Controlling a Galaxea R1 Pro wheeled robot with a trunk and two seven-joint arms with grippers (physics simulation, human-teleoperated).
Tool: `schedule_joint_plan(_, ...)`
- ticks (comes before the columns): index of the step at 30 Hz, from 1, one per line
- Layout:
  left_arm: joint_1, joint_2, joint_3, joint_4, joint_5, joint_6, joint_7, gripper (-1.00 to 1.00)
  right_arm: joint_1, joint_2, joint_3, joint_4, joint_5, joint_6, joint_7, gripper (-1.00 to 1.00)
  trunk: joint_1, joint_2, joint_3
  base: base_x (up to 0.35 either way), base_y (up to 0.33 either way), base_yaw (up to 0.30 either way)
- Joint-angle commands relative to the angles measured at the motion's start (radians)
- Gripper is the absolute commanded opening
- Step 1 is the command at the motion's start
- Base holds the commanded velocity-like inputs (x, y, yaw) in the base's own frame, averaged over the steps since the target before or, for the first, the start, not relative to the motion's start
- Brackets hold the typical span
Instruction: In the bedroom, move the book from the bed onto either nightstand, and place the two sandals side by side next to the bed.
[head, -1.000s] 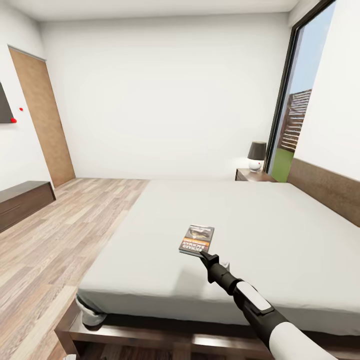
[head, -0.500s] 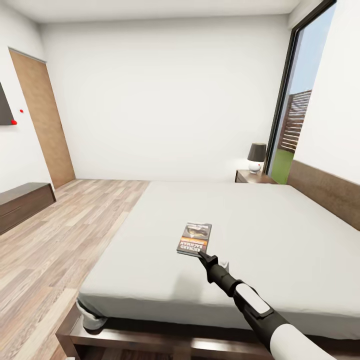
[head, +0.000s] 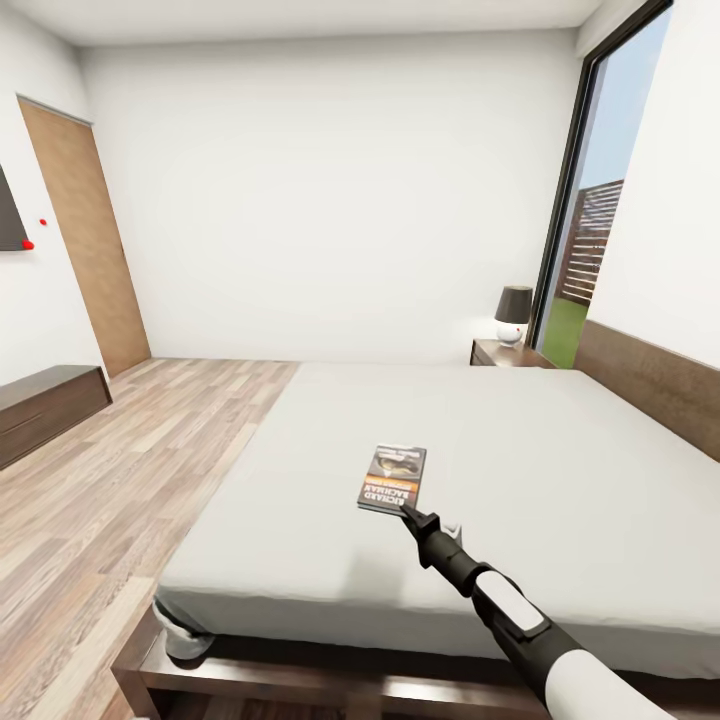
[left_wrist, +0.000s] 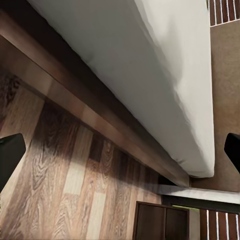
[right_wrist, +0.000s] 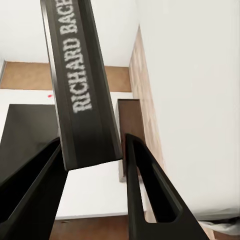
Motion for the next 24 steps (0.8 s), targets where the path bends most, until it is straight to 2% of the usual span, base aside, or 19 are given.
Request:
schedule_joint_plan(1,0.000,0.000,0.005,0.000,-0.002,0.010,-0.004,1.00,-0.001,-0.001,0.006,0.001,-0.010,0.001,0.003,-1.00,0.000,-0.001,-0.001,0.000,0.000,0.000)
schedule_joint_plan(24,0.002,0.000,0.005,0.000,-0.002,0.010,-0.007,1.00,0.000,-0.003,0.008,0.005,-0.010,0.002,0.005,-1.00,0.000,-0.001,-0.001,-0.012,0.012,0.000)
